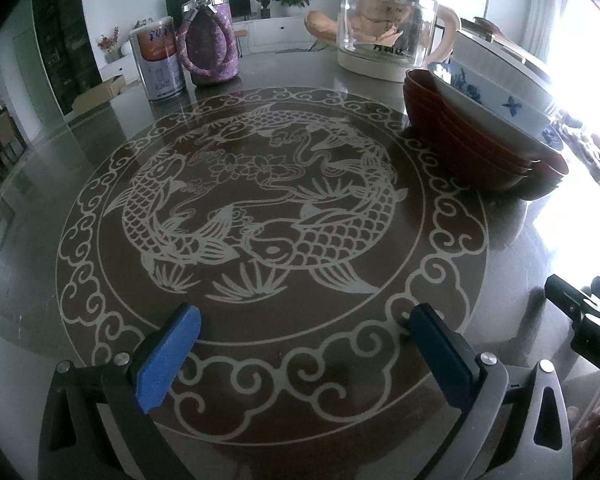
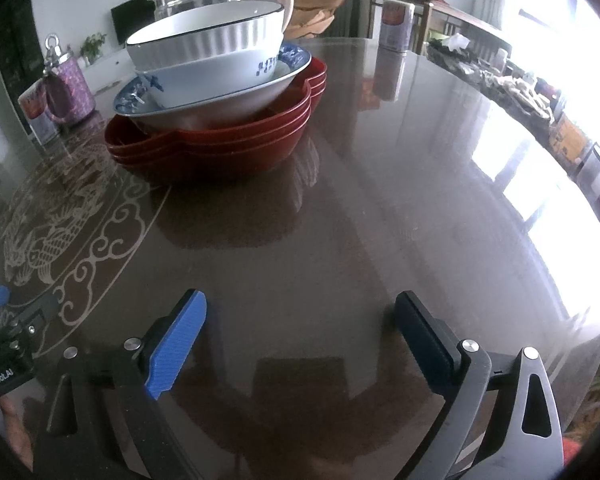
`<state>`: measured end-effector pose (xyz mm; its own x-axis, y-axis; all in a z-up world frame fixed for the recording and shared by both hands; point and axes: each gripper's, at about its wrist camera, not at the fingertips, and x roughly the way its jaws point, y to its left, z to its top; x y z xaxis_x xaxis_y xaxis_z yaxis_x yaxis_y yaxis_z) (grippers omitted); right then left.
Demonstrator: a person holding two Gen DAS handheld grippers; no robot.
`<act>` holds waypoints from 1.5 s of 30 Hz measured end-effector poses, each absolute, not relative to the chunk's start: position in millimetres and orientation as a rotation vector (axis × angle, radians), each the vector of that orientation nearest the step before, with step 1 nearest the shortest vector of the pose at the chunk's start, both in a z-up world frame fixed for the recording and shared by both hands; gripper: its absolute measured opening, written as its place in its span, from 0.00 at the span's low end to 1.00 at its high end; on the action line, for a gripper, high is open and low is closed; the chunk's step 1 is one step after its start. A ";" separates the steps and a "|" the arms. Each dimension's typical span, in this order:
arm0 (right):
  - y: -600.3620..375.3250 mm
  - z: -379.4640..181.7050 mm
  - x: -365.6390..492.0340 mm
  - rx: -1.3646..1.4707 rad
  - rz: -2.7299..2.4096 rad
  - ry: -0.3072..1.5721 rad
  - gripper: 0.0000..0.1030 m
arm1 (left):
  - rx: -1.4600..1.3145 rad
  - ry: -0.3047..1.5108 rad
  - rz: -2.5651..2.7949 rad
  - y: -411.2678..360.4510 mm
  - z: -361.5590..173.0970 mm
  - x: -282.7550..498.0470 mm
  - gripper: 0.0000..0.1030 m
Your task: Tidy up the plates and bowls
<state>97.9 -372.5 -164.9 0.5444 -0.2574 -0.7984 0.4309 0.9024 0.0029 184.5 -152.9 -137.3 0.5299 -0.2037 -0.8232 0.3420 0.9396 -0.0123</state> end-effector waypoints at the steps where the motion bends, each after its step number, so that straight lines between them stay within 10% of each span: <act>1: -372.7 -164.9 97.8 0.208 -0.412 0.908 0.95 | 0.157 0.958 -0.327 -153.4 -137.3 184.8 1.00; 45: -367.6 -108.2 58.7 0.140 -0.470 0.891 0.93 | 0.161 1.126 -0.491 -150.8 -130.3 178.5 1.00</act>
<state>58.7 -367.6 -108.2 0.5346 -0.3364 -0.7753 0.4504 0.8896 -0.0755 178.5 -150.8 -130.3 0.3368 -0.2952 -0.8941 0.4545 0.8826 -0.1202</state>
